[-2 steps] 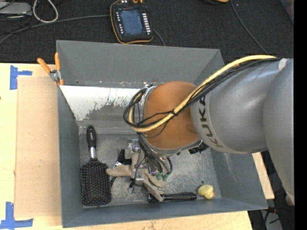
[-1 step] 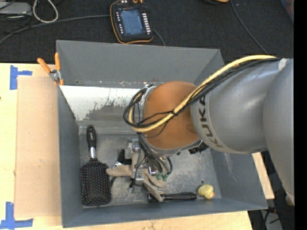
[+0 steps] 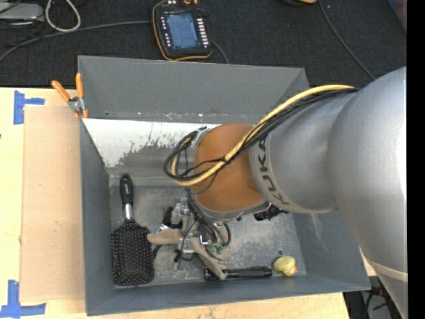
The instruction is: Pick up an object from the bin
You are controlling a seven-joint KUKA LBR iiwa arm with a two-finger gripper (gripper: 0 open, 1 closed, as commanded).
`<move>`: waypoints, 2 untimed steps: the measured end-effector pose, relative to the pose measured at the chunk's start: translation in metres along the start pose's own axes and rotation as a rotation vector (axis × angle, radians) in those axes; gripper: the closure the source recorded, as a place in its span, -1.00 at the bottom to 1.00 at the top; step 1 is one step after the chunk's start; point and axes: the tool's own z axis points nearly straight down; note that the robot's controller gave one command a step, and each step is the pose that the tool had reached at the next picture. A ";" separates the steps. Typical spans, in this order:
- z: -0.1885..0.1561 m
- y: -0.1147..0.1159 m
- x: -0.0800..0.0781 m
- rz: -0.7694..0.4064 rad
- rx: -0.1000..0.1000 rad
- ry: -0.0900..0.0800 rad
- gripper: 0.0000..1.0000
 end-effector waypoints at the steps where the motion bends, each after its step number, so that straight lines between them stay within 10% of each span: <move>1: 0.016 -0.036 0.016 0.006 -0.001 -0.008 -1.00; 2: 0.015 -0.017 0.002 0.036 -0.004 -0.006 -1.00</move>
Offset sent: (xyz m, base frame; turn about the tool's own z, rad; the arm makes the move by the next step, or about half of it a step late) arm -0.0037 -0.0179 -0.0143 0.0377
